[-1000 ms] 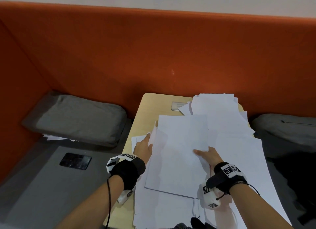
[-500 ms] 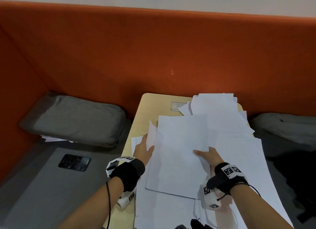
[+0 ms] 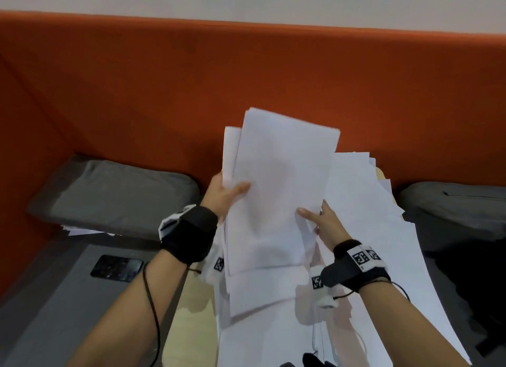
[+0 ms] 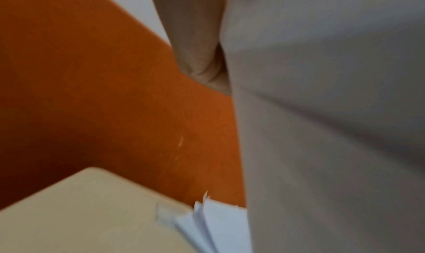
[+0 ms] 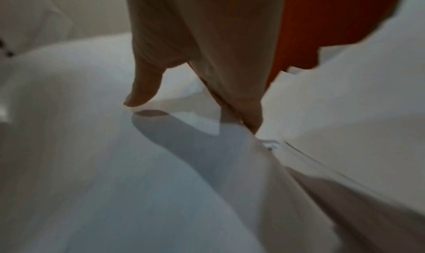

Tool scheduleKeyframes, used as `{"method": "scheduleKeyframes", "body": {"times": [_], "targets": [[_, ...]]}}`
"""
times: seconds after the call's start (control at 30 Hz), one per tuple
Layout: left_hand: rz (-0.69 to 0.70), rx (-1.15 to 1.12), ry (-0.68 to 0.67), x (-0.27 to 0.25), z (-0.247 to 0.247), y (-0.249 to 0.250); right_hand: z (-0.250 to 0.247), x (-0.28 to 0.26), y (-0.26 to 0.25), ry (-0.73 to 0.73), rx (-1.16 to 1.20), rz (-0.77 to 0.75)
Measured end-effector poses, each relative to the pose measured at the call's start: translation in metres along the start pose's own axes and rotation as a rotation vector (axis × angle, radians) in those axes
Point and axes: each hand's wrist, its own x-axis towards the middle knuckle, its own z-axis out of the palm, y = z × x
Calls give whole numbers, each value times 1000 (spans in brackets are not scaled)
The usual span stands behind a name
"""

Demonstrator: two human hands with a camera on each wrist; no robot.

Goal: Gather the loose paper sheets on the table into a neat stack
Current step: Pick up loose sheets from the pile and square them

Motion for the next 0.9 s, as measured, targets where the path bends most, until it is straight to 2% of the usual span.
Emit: {"method": "scheduleKeyframes", "body": {"times": [0.1,0.2,0.37,0.57,0.67,0.77,0.9], "targets": [[120,-42,-17,4,2,41,7,2,-38,3,16,-140],[184,-77,52,10,0,67,9,-2,-73,-16,28,-196],[230,-72,154,19,-6,76,13,-10,-108,23,-70,-353],[146,-45,14,15,-6,40,16,-8,-83,37,-135,-287],[122,22,26,13,-1,29,18,-8,-75,52,-111,-266],[169,57,70,15,3,40,21,-8,-87,73,-100,-294],[244,32,61,20,3,59,22,-8,-104,81,-57,-355]]}}
